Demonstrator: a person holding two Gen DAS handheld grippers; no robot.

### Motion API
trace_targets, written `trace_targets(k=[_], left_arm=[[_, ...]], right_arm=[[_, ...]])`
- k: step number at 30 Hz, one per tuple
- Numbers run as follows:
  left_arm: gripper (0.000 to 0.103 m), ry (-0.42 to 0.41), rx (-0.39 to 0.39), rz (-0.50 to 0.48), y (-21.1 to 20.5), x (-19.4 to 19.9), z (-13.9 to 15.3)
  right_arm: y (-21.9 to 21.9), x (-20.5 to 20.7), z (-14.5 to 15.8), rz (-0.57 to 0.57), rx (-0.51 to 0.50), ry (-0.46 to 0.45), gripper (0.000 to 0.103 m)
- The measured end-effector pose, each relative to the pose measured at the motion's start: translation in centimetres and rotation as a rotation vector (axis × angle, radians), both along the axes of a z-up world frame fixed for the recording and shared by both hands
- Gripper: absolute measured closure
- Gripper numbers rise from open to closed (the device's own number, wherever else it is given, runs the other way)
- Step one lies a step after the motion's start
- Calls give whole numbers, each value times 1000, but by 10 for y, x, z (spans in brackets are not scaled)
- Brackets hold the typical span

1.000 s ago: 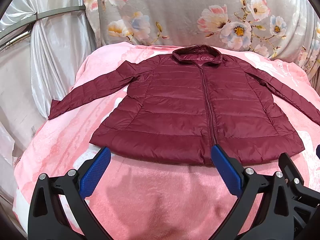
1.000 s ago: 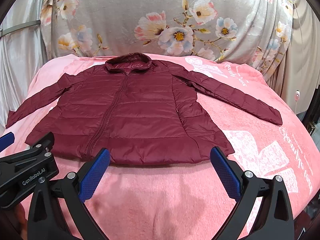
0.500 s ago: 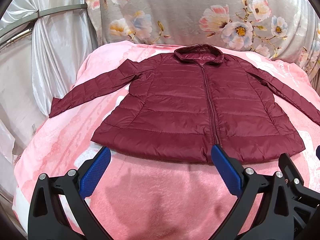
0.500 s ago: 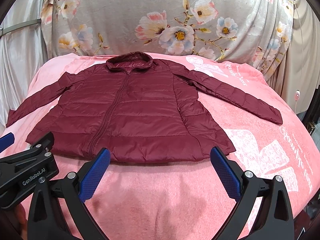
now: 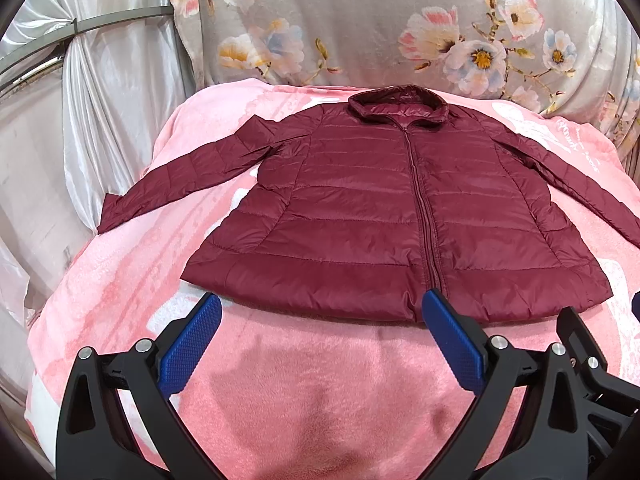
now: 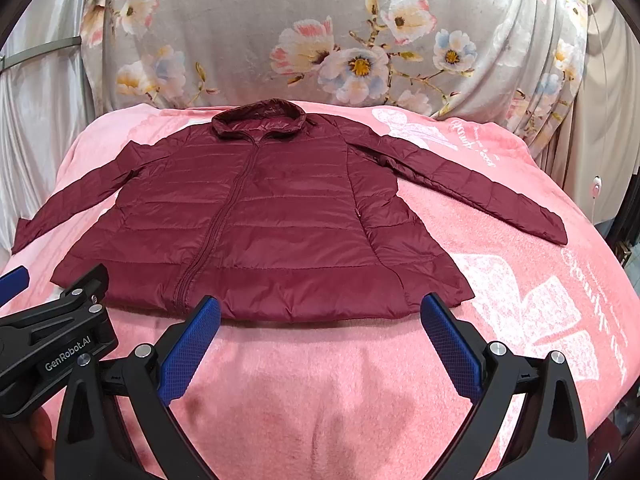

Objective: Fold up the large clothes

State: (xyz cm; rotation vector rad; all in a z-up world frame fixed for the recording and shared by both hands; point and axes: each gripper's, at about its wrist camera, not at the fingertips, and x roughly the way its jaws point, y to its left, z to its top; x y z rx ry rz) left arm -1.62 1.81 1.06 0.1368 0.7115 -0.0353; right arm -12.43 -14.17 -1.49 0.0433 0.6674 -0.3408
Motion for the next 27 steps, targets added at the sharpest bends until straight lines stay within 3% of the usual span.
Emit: trace_targets(k=[27], left_arm=[[5,15,-9,-1,0,0,-9]], right_arm=[[1,1,-3,4,1,6,5]])
